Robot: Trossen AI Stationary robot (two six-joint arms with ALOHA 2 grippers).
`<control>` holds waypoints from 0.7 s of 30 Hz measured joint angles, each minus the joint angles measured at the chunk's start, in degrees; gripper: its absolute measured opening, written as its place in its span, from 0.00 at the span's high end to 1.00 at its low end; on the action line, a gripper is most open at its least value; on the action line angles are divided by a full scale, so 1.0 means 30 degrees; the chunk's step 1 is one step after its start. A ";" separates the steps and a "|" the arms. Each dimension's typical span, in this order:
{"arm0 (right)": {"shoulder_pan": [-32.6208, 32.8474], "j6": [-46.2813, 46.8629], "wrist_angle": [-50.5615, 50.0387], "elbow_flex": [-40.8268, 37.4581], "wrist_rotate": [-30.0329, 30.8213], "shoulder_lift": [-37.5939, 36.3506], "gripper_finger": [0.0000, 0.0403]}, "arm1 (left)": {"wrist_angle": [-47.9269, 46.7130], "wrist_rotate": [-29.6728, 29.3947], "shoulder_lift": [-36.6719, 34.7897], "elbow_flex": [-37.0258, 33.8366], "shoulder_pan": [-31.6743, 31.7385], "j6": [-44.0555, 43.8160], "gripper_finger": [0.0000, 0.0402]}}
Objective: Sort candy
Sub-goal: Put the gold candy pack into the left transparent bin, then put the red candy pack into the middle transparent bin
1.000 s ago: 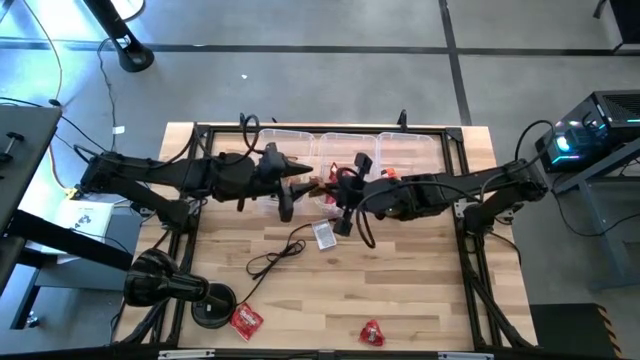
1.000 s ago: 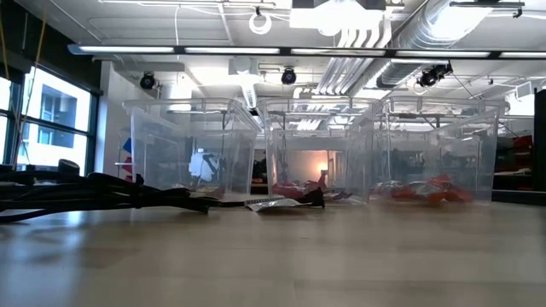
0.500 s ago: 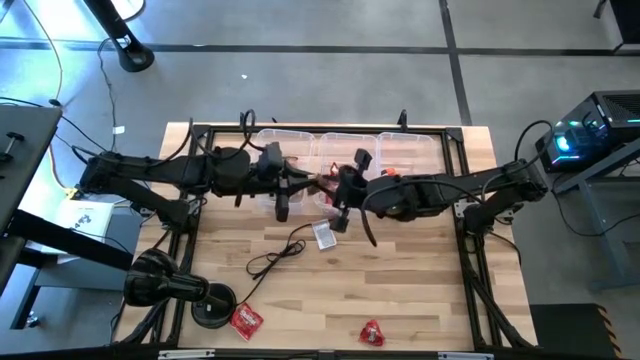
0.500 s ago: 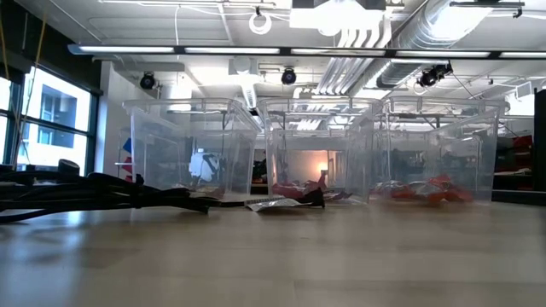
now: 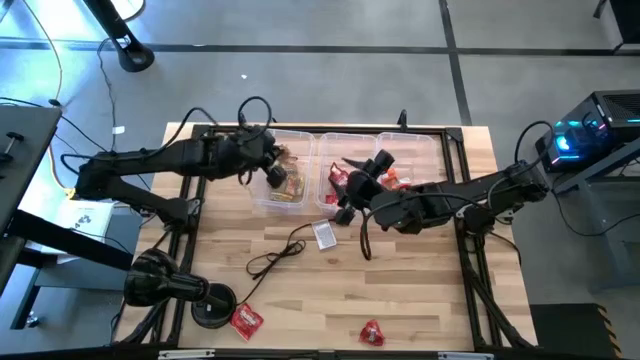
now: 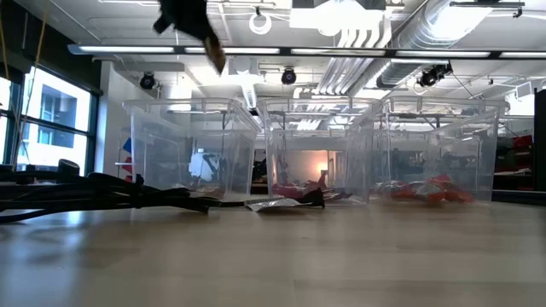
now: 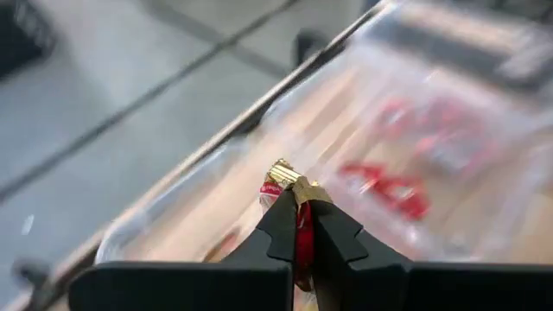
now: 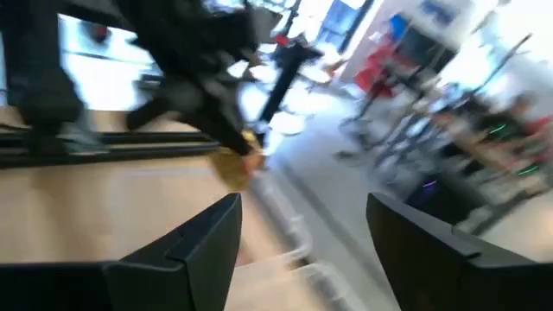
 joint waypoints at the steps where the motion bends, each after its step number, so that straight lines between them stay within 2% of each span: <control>1: -0.0091 0.1142 -0.0662 0.0000 -0.0551 -0.0005 0.39 | -0.0324 0.0445 0.0015 -0.0425 0.0573 -0.0416 0.99; 4: -0.0544 0.4633 -0.3198 0.0000 -0.1706 -0.0012 0.39 | -0.0252 0.3170 0.0230 -0.2062 0.2071 -0.1814 0.98; 7: -0.0952 0.7567 -0.5440 0.0000 -0.2902 -0.0012 0.39 | 0.0671 0.5164 0.0331 -0.3774 0.2903 -0.2380 0.92; 10: -0.1017 0.9051 -0.6853 0.0000 -0.4215 -0.0012 0.39 | 0.0933 0.5392 0.0454 -0.5191 0.3175 -0.2848 0.83; 12: -0.0798 0.9633 -0.7373 0.0003 -0.4268 -0.0012 0.39 | 0.0857 0.5408 0.0502 -0.5768 0.3264 -0.3290 0.76; 14: -0.0531 1.0076 -0.7648 0.0007 -0.4226 -0.0012 0.39 | 0.0831 0.5675 0.0500 -0.5950 0.3269 -0.3491 0.68; 17: -0.0019 1.0825 -0.8311 0.0007 -0.4444 -0.0012 0.39 | 0.1102 0.7277 0.0435 -0.5453 0.3237 -0.2681 0.58; 21: 0.0781 1.2390 -0.9095 0.0007 -0.6706 -0.0197 0.39 | 0.2491 1.0256 -0.0176 -0.4118 0.2724 -0.2542 0.47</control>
